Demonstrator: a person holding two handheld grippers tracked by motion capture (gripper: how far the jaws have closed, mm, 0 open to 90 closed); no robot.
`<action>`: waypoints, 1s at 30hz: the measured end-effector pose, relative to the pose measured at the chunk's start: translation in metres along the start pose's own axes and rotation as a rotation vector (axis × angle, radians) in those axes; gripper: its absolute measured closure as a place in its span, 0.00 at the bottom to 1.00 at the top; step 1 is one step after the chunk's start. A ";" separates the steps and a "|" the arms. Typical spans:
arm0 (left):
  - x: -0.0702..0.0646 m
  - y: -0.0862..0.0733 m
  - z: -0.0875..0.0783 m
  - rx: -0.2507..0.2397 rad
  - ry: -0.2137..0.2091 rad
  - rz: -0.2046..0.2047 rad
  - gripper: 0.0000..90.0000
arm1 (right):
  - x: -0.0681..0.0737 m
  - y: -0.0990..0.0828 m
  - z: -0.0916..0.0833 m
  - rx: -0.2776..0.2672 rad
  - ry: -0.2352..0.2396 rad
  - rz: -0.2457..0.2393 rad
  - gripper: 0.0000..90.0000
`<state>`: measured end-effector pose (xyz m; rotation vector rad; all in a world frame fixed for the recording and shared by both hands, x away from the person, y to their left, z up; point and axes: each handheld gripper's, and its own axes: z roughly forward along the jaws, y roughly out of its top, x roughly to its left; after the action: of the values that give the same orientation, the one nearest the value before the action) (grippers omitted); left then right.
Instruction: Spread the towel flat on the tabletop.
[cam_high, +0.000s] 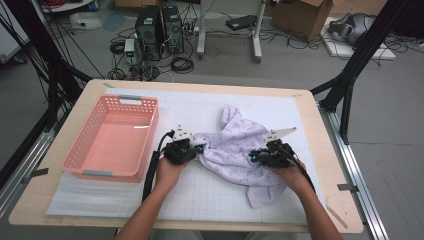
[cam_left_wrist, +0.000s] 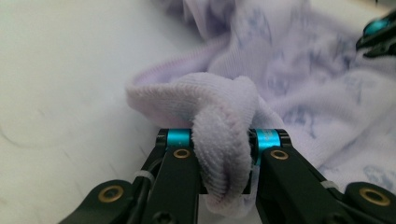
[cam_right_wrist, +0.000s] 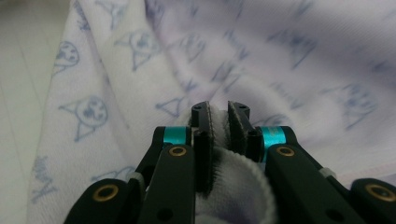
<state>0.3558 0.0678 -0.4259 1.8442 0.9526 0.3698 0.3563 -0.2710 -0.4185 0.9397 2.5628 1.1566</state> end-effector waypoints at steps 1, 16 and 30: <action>0.002 0.004 -0.001 -0.015 0.006 0.001 0.93 | -0.005 0.002 -0.005 -0.047 -0.015 0.023 0.90; 0.004 0.032 0.035 -0.138 0.024 -0.064 0.54 | -0.086 0.017 -0.036 -0.272 -0.566 0.240 0.91; -0.018 0.006 0.052 0.104 -0.132 0.076 0.68 | -0.074 0.004 -0.061 -0.308 -0.546 0.298 0.67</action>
<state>0.3789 0.0201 -0.4415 1.9782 0.8264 0.2448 0.3918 -0.3523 -0.3809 1.3598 1.8045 1.1221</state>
